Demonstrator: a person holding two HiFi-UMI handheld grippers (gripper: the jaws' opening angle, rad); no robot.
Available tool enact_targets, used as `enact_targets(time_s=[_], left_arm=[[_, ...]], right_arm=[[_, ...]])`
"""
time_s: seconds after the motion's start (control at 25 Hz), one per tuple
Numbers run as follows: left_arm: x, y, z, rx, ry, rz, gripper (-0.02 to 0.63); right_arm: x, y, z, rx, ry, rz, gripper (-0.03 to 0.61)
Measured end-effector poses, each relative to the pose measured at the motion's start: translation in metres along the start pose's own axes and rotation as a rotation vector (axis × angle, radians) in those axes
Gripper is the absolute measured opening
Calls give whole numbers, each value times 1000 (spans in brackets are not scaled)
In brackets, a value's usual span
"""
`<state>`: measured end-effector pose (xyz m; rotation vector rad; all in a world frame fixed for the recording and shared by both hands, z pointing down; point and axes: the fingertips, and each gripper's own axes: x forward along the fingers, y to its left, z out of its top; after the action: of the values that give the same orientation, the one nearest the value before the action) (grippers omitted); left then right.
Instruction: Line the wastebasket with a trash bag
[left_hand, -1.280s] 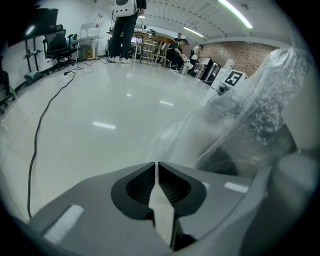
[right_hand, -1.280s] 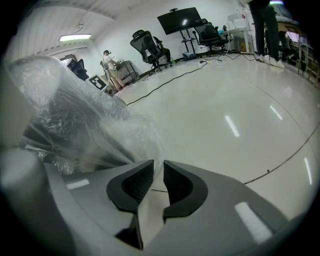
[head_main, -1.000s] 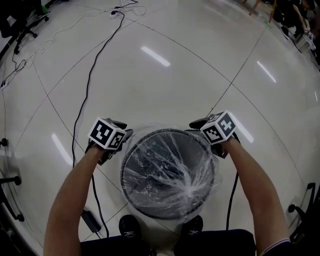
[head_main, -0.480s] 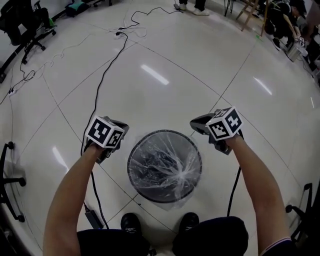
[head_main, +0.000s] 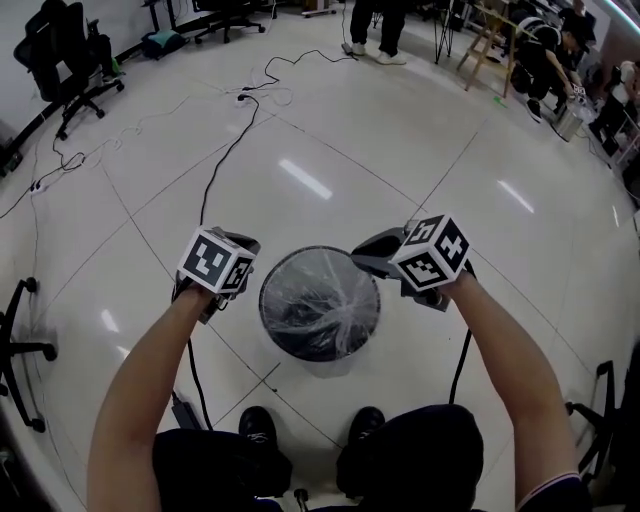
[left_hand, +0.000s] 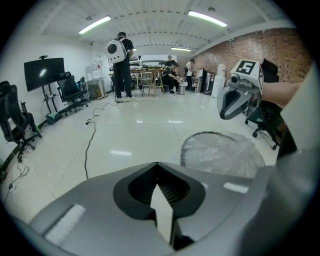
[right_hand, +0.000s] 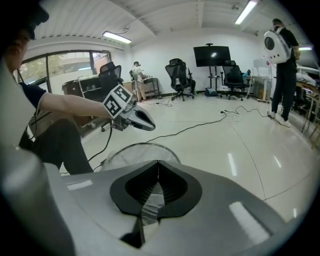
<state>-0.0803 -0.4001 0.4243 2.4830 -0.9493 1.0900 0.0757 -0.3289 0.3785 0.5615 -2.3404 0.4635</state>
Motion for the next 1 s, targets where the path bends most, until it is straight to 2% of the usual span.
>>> enact_targets(time_s=[0.2, 0.32, 0.4, 0.56, 0.72, 1.0], left_arm=[[-24, -29, -3, 10, -12, -5, 12], [-36, -41, -10, 12, -19, -6, 12], [-41, -48, -15, 3, -29, -6, 12], [-44, -56, -23, -26, -45, -7, 12], [-43, -60, -25, -45, -56, -12, 12], [-36, -53, -33, -53, -46, -21, 11]], right_arm=[[0, 47, -11, -32, 55, 54, 13], [1, 68, -22, -42, 95, 83, 94], [3, 78, -27, -49, 110, 84, 103], [14, 83, -34, -61, 144, 63, 96], [29, 81, -42, -60, 185, 53, 12], [57, 81, -36, -47, 218, 80, 9]])
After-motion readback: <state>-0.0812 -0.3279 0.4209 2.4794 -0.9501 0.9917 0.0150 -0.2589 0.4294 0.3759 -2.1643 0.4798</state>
